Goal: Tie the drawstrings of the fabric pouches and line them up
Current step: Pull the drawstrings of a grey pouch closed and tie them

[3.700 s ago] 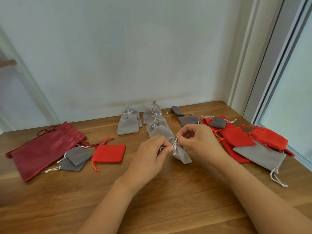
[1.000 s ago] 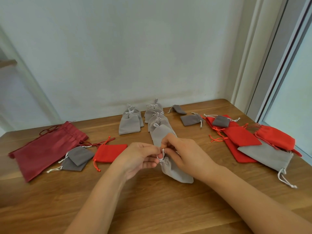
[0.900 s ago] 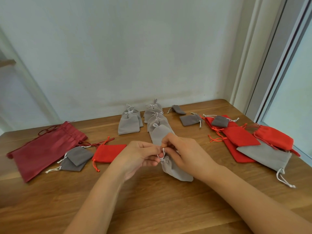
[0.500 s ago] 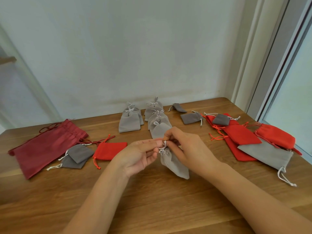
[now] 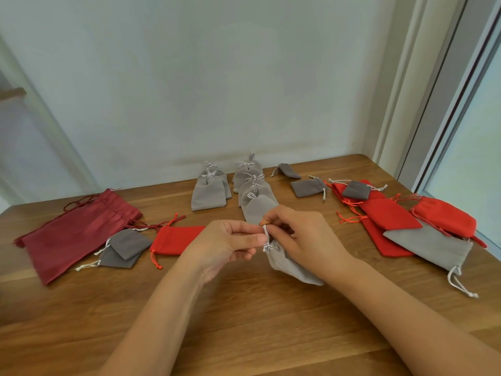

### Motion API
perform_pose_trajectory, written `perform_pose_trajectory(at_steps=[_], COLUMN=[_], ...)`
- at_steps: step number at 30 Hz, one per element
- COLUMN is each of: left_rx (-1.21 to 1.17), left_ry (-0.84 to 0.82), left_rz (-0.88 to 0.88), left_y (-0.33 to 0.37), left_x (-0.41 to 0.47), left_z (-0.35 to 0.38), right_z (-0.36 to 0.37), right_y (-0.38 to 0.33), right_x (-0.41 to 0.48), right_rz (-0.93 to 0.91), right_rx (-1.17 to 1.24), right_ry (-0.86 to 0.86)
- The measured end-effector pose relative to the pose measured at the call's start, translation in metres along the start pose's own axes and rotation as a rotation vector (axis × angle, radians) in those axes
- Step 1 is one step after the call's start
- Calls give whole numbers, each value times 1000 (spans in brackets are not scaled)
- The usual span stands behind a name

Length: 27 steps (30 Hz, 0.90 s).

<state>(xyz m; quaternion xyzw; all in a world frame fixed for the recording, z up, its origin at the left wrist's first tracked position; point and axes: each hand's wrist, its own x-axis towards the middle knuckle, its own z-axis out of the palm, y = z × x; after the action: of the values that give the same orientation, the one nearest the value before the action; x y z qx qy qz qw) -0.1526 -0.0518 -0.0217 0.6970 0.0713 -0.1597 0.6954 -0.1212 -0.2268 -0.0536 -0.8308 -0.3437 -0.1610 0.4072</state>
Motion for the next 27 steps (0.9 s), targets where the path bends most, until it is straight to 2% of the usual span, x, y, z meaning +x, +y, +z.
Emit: perform_pose_trajectory(at_steps=[8, 16, 27], left_rx=[83, 39, 52], left_ry=[23, 246, 335], left_rz=[80, 192, 273], left_y=[-3, -8, -12], left_x=[-1, 5, 4], left_z=[9, 18, 26], right_z=[-4, -10, -9], right_y=[0, -1, 1], right_x=[1, 4, 4], right_rz=[1, 27, 46], right_rx=[-40, 45, -167], right_ry=[63, -37, 36])
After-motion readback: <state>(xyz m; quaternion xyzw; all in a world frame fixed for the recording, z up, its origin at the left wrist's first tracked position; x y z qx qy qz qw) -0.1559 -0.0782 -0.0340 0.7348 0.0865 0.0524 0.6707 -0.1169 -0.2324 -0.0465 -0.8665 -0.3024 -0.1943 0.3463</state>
